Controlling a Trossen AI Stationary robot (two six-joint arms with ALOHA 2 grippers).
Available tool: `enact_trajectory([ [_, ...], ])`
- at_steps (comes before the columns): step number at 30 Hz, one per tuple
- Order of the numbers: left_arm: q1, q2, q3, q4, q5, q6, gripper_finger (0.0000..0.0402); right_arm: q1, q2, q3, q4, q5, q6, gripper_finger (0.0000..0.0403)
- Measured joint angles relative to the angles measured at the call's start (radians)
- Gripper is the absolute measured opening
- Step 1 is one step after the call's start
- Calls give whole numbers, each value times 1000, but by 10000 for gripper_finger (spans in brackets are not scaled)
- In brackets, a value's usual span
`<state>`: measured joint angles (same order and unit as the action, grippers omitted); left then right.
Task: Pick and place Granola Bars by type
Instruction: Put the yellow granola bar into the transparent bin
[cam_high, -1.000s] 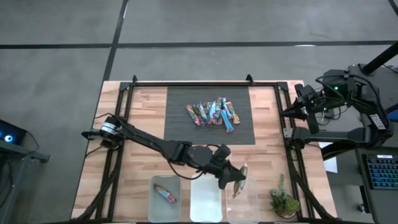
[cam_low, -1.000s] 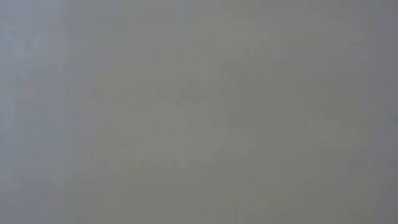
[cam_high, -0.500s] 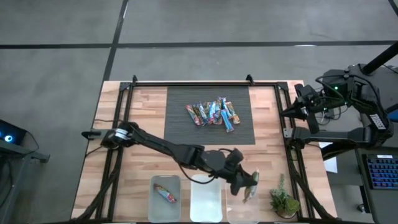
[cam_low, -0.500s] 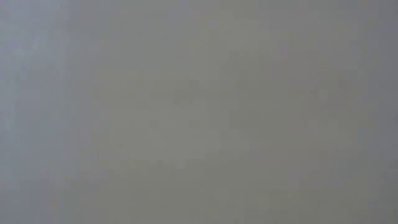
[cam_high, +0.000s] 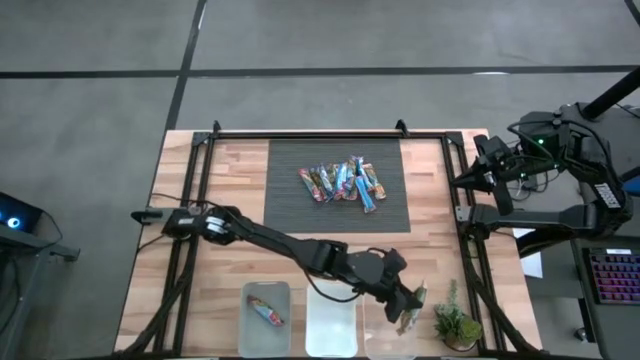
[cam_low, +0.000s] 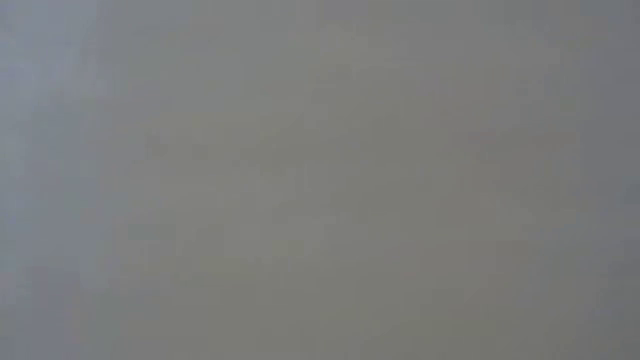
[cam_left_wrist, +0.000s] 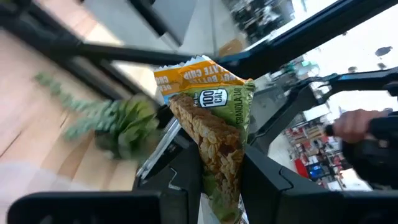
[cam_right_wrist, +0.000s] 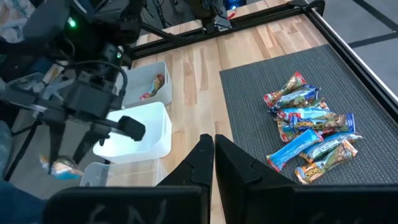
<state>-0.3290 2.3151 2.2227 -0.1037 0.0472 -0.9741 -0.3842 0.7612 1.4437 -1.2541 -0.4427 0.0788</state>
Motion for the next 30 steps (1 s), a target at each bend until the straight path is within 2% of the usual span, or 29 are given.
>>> enact_trajectory([
  [12,0,13,-21,-226,8,-49,76,0,0,0,0,0,-3,9],
  [30,-18,12,-116,-226,42,-185,76,0,0,0,0,10,-11,9],
])
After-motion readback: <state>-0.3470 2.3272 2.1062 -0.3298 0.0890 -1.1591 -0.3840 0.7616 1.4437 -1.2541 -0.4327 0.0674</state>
